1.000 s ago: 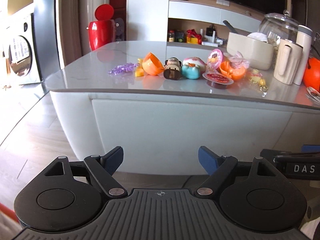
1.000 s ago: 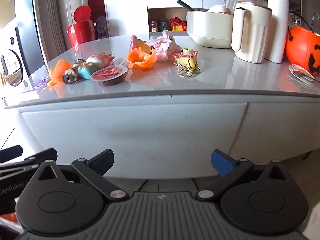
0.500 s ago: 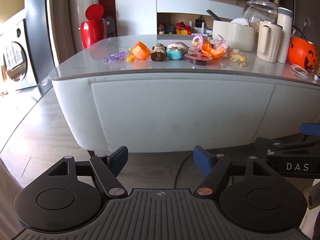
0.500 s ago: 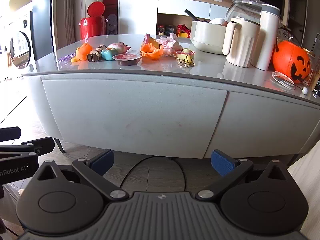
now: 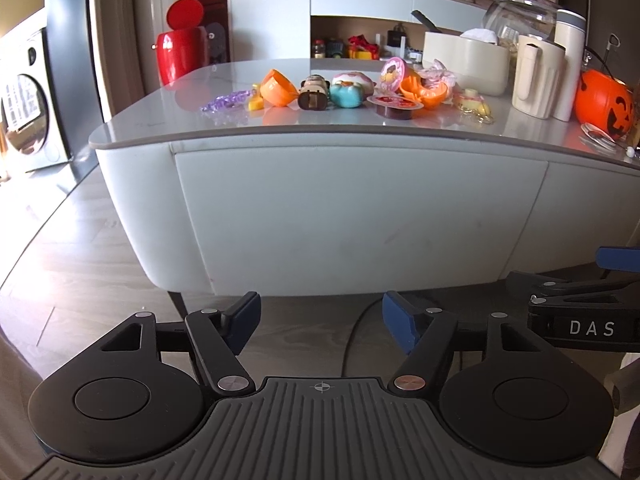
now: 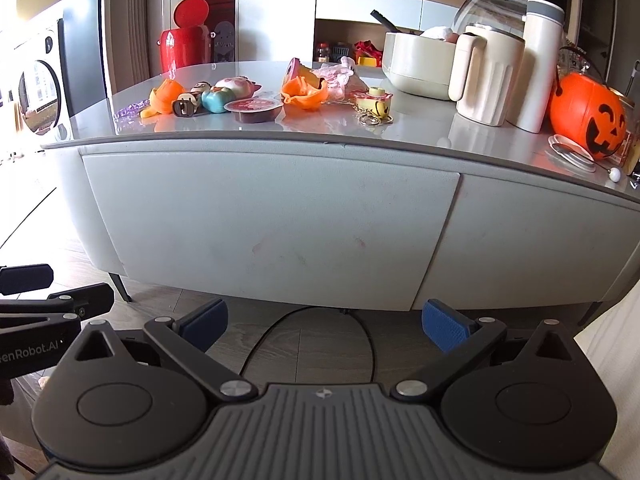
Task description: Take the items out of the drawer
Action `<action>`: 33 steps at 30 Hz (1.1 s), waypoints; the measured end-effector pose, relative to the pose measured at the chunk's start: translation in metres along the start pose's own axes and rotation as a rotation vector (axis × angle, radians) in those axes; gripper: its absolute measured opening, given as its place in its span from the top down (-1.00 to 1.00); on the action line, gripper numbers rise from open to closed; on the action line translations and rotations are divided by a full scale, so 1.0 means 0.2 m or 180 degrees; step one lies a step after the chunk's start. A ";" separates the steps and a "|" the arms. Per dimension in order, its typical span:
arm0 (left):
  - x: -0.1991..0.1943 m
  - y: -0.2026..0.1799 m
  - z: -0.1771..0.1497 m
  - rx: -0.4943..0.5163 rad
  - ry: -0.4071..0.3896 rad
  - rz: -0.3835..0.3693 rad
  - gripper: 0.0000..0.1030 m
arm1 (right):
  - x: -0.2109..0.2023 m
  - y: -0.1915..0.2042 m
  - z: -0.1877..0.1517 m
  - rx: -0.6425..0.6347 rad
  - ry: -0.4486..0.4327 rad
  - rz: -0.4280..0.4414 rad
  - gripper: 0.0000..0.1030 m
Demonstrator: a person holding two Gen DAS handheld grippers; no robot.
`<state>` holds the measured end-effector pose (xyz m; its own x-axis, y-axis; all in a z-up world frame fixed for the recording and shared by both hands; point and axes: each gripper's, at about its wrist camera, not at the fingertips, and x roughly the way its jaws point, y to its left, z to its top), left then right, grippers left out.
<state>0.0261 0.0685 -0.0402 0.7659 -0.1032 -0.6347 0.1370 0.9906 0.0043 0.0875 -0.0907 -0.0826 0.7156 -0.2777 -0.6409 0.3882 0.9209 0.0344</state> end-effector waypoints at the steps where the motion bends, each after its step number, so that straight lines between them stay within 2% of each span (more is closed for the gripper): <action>1: 0.00 0.00 0.00 -0.0004 0.0006 -0.0005 -0.40 | 0.00 0.00 0.00 0.0001 0.0000 0.0002 -1.00; 16: 0.00 -0.01 0.00 0.0010 0.0015 -0.0036 -0.31 | 0.00 -0.01 0.00 0.0101 0.0009 0.0064 -1.00; 33: 0.01 -0.01 -0.01 0.0006 0.0024 -0.0042 -0.30 | 0.01 0.02 0.00 0.0075 0.0041 0.0126 -1.00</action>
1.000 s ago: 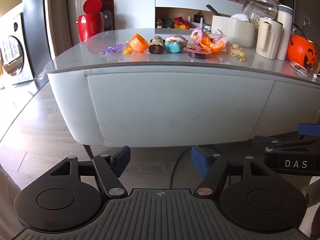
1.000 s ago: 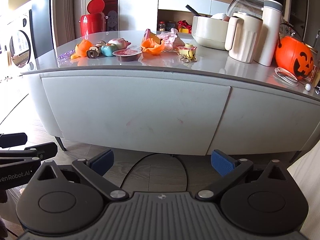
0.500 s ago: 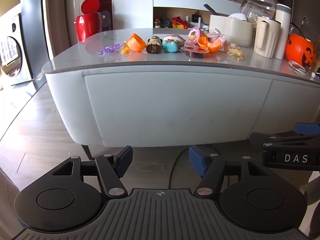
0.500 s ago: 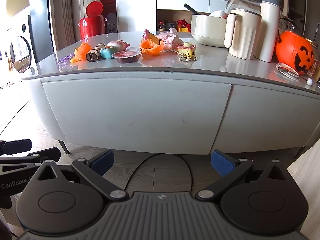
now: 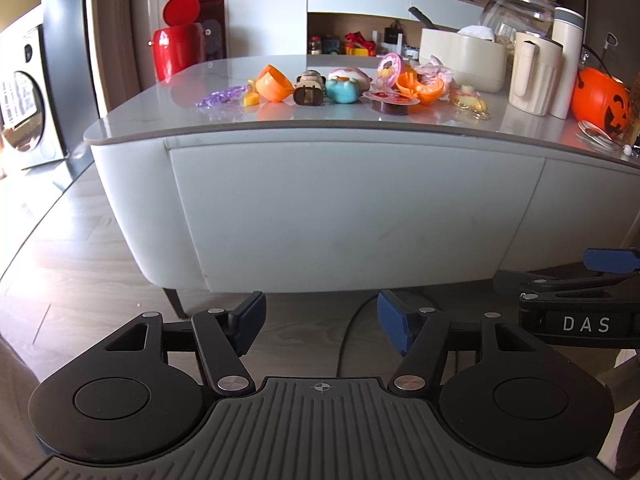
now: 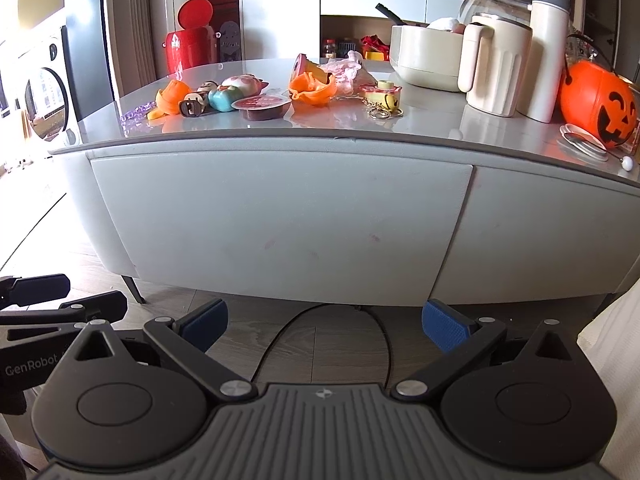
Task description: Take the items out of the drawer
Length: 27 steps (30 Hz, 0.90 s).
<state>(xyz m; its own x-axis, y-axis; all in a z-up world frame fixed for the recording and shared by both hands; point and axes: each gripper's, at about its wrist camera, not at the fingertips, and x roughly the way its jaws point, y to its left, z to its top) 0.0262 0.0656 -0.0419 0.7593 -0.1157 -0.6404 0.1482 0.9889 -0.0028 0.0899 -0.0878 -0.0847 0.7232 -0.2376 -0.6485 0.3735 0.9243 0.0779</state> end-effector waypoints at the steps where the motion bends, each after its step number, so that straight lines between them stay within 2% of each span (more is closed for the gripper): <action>1: 0.00 0.00 0.00 0.0001 0.0001 -0.0001 -0.30 | 0.00 0.00 0.00 0.0001 0.0003 -0.0002 -1.00; 27: 0.00 0.00 0.00 0.0012 0.0010 -0.0017 -0.29 | 0.01 -0.01 0.00 0.0013 0.0021 -0.0010 -1.00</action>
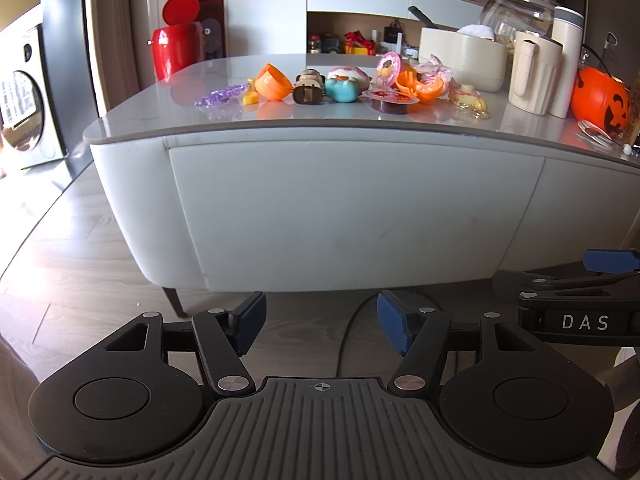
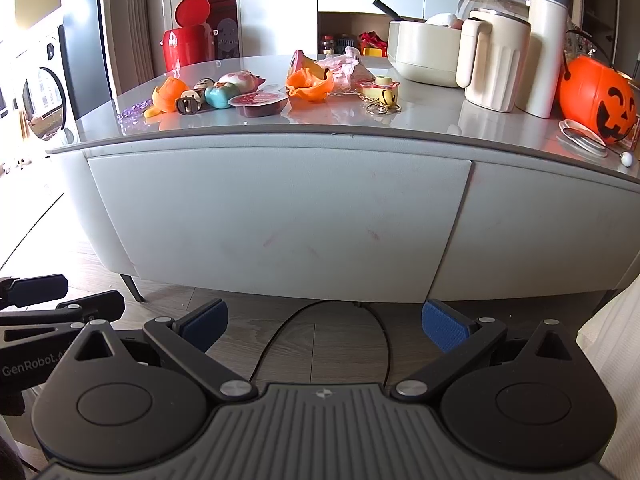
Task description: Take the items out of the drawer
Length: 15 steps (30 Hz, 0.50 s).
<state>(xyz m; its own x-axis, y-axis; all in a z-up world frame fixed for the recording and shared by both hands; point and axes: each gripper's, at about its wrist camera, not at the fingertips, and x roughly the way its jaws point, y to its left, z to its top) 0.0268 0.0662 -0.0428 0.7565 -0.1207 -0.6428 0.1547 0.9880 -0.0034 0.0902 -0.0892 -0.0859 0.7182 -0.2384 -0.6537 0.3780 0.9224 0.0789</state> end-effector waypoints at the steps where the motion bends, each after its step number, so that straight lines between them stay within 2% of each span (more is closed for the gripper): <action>1: 0.00 0.00 0.00 0.0001 0.0000 -0.0001 -0.29 | 0.00 0.00 0.00 -0.0001 0.0001 0.0000 -1.00; 15: 0.00 0.00 0.00 -0.0004 0.0011 -0.0004 -0.29 | 0.00 0.00 0.00 0.0001 0.0001 -0.0002 -1.00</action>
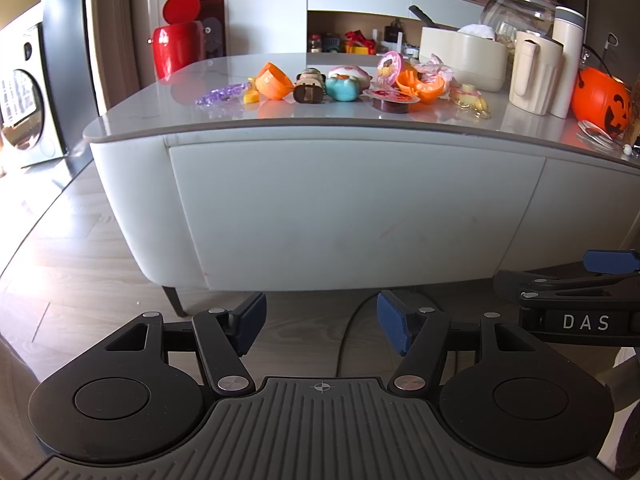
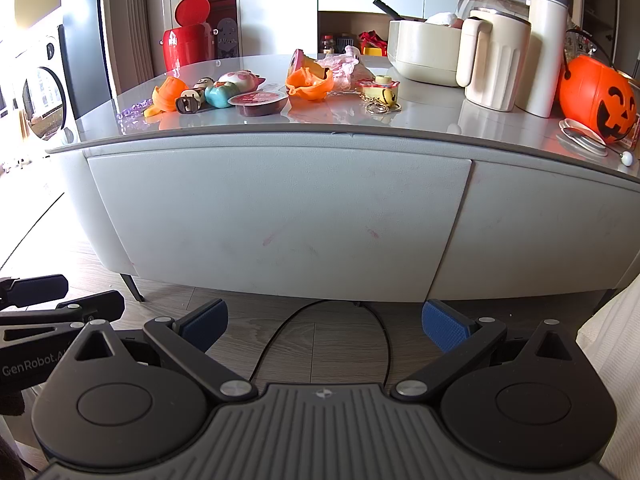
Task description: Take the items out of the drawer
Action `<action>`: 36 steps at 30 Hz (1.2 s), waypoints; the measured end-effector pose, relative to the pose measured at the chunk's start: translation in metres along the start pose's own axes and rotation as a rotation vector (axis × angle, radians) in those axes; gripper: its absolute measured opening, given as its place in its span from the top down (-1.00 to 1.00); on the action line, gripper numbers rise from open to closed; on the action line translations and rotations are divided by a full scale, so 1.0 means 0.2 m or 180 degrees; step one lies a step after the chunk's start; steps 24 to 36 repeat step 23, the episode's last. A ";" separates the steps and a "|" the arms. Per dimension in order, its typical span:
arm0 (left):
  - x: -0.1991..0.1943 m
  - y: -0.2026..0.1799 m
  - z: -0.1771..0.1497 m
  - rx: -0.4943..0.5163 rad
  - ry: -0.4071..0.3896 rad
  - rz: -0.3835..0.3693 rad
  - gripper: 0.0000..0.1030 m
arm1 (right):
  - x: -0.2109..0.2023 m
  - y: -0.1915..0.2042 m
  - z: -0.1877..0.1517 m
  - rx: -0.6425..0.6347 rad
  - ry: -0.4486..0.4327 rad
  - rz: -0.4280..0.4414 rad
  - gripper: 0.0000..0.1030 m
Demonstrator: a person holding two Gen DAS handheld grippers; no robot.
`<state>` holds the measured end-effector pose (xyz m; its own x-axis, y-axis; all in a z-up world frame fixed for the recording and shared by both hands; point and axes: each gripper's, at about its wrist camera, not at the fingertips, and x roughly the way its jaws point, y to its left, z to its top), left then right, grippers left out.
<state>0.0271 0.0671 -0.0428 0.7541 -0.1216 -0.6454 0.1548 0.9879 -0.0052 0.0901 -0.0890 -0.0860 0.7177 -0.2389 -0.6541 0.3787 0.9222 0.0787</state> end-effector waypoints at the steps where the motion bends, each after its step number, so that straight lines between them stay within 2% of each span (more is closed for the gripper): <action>1: 0.00 0.00 0.00 -0.0001 0.0000 -0.0001 -0.29 | 0.00 0.00 0.00 0.0001 -0.0001 -0.0001 -1.00; 5: 0.00 0.00 0.00 0.0012 -0.0004 -0.0018 -0.27 | 0.00 0.00 0.00 0.0000 -0.0001 0.0001 -1.00; 6: 0.00 0.00 0.00 0.0029 -0.0008 -0.0033 -0.20 | 0.00 0.00 0.00 0.0001 -0.0003 0.0001 -1.00; 11: 0.01 -0.04 0.00 0.0131 0.0045 -0.0045 0.44 | 0.00 -0.01 0.00 0.0029 -0.0002 -0.0008 -1.00; 13: 0.03 -0.04 0.01 0.0128 0.0074 -0.0111 0.61 | 0.01 -0.01 0.00 0.0048 0.0014 -0.0011 -1.00; 15: 0.02 -0.05 0.02 0.0081 0.0050 -0.0199 0.70 | 0.01 -0.02 0.00 0.0083 0.0033 -0.0010 -1.00; 18: 0.00 -0.08 0.04 0.0100 -0.0011 -0.0129 0.70 | 0.00 -0.03 0.01 0.0141 0.0039 0.0004 -1.00; 20: 0.00 -0.08 0.06 0.0070 -0.0008 -0.0175 0.70 | 0.00 -0.05 0.01 0.0193 0.0047 0.0021 -1.00; 23: 0.03 -0.03 0.11 -0.0157 0.0068 -0.0136 0.70 | -0.03 -0.08 0.04 0.0350 0.0015 0.0063 -1.00; 36: 0.03 -0.03 0.11 -0.0157 0.0068 -0.0136 0.70 | -0.03 -0.08 0.04 0.0350 0.0015 0.0063 -1.00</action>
